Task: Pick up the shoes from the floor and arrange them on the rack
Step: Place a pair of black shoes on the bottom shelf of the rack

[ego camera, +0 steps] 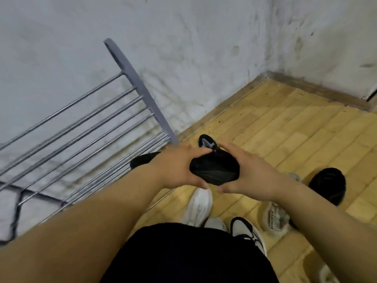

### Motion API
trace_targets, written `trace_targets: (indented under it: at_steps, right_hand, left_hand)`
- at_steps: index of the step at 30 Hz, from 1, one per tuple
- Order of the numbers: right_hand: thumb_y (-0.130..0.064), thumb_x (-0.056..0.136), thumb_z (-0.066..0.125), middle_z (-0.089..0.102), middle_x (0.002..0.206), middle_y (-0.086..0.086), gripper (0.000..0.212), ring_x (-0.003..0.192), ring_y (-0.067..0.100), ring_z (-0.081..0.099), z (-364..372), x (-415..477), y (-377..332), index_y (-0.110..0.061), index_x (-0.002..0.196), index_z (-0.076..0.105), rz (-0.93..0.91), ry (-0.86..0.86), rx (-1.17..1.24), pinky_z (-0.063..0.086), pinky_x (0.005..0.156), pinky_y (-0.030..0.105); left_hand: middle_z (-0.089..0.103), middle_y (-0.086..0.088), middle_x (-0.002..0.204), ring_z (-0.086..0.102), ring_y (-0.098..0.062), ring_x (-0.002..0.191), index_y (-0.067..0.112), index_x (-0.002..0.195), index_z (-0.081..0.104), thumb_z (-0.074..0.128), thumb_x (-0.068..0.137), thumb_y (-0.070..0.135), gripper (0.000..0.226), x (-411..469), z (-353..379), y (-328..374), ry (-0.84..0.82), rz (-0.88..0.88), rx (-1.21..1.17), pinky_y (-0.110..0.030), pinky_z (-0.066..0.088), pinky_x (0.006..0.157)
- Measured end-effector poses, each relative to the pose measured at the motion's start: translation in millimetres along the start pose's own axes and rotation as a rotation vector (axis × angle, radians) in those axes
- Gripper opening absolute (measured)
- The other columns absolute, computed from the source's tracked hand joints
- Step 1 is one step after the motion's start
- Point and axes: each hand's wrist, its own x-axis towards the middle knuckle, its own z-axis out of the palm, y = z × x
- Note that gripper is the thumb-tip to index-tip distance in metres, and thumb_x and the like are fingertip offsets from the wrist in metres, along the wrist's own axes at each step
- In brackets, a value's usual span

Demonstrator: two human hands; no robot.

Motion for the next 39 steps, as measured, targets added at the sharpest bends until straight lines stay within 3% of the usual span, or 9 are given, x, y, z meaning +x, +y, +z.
trace_targets:
  at_steps: [5, 9, 11, 13, 15, 21, 26, 32, 39]
  right_hand:
    - [-0.053, 0.066, 0.090, 0.048, 0.149, -0.018, 0.114, 0.128, 0.005, 0.052, 17, 62, -104, -0.044, 0.157, 0.023, -0.245, -0.301, -0.147, 0.048, 0.104, 0.028]
    - [-0.054, 0.073, 0.086, 0.050, 0.148, -0.012, 0.109, 0.121, 0.008, 0.052, 62, 91, -192, -0.040, 0.159, 0.021, -0.408, -0.486, -0.355, 0.042, 0.088, 0.017]
    - [-0.052, 0.077, 0.085, 0.050, 0.148, -0.009, 0.105, 0.125, 0.014, 0.052, 86, 93, -230, -0.035, 0.159, 0.022, -0.459, -0.572, -0.441, 0.039, 0.089, 0.022]
    - [-0.050, 0.079, 0.084, 0.053, 0.142, -0.007, 0.103, 0.122, 0.018, 0.055, 110, 90, -260, -0.032, 0.158, 0.022, -0.506, -0.628, -0.500, 0.040, 0.086, 0.026]
    - [-0.052, 0.078, 0.084, 0.050, 0.147, -0.004, 0.110, 0.124, 0.020, 0.054, 133, 81, -274, -0.030, 0.160, 0.014, -0.520, -0.645, -0.537, 0.042, 0.089, 0.029]
    - [-0.057, 0.078, 0.083, 0.038, 0.160, -0.003, 0.118, 0.135, 0.019, 0.048, 168, 47, -268, -0.037, 0.161, 0.001, -0.470, -0.619, -0.441, 0.045, 0.101, 0.029]
    - [-0.060, 0.073, 0.084, 0.039, 0.160, 0.003, 0.125, 0.133, 0.025, 0.054, 165, 48, -278, -0.048, 0.158, -0.006, -0.394, -0.603, -0.413, 0.050, 0.104, 0.039]
    - [-0.062, 0.073, 0.083, 0.039, 0.161, -0.004, 0.120, 0.136, 0.021, 0.051, 185, 51, -285, -0.052, 0.156, -0.003, -0.461, -0.563, -0.393, 0.048, 0.106, 0.040]
    - [-0.060, 0.072, 0.084, 0.040, 0.150, -0.023, 0.109, 0.127, 0.003, 0.048, 206, 76, -285, -0.056, 0.154, 0.011, -0.547, -0.537, -0.312, 0.046, 0.101, 0.025]
  left_hand:
    - [0.048, 0.012, 0.127, 0.050, -0.011, 0.123, 0.053, 0.153, 0.031, 0.083, 0.075, 0.061, 0.094, -124, -3, -61, 0.227, -0.210, -0.264, -0.029, 0.041, 0.106]
    - [0.043, 0.034, 0.118, 0.049, -0.002, 0.115, 0.047, 0.154, 0.036, 0.083, 0.078, 0.058, 0.090, -220, 0, -99, 0.333, -0.343, -0.297, -0.018, 0.040, 0.097]
    - [0.046, 0.033, 0.121, 0.052, -0.001, 0.114, 0.045, 0.154, 0.039, 0.083, 0.078, 0.057, 0.089, -259, 6, -114, 0.347, -0.389, -0.319, -0.011, 0.040, 0.092]
    - [0.053, 0.021, 0.130, 0.056, -0.004, 0.120, 0.043, 0.153, 0.042, 0.084, 0.076, 0.060, 0.089, -293, 19, -126, 0.367, -0.391, -0.373, -0.023, 0.048, 0.100]
    - [0.056, 0.016, 0.129, 0.058, -0.004, 0.119, 0.042, 0.151, 0.046, 0.086, 0.072, 0.062, 0.091, -321, 34, -131, 0.408, -0.418, -0.412, -0.034, 0.051, 0.103]
    - [0.057, 0.024, 0.114, 0.064, -0.004, 0.102, 0.042, 0.142, 0.055, 0.092, 0.069, 0.051, 0.082, -353, 22, -125, 0.363, -0.434, -0.346, -0.033, 0.055, 0.094]
    - [0.063, 0.011, 0.121, 0.066, 0.008, 0.087, 0.033, 0.141, 0.056, 0.092, 0.070, 0.050, 0.081, -357, 24, -126, 0.390, -0.421, -0.407, -0.038, 0.058, 0.091]
    - [0.055, 0.021, 0.116, 0.056, -0.005, 0.109, 0.036, 0.145, 0.053, 0.090, 0.069, 0.053, 0.086, -374, 24, -136, 0.424, -0.471, -0.334, -0.027, 0.049, 0.097]
    - [0.057, 0.017, 0.126, 0.057, -0.006, 0.113, 0.042, 0.144, 0.051, 0.091, 0.065, 0.057, 0.089, -391, 18, -159, 0.450, -0.546, -0.321, -0.026, 0.049, 0.096]
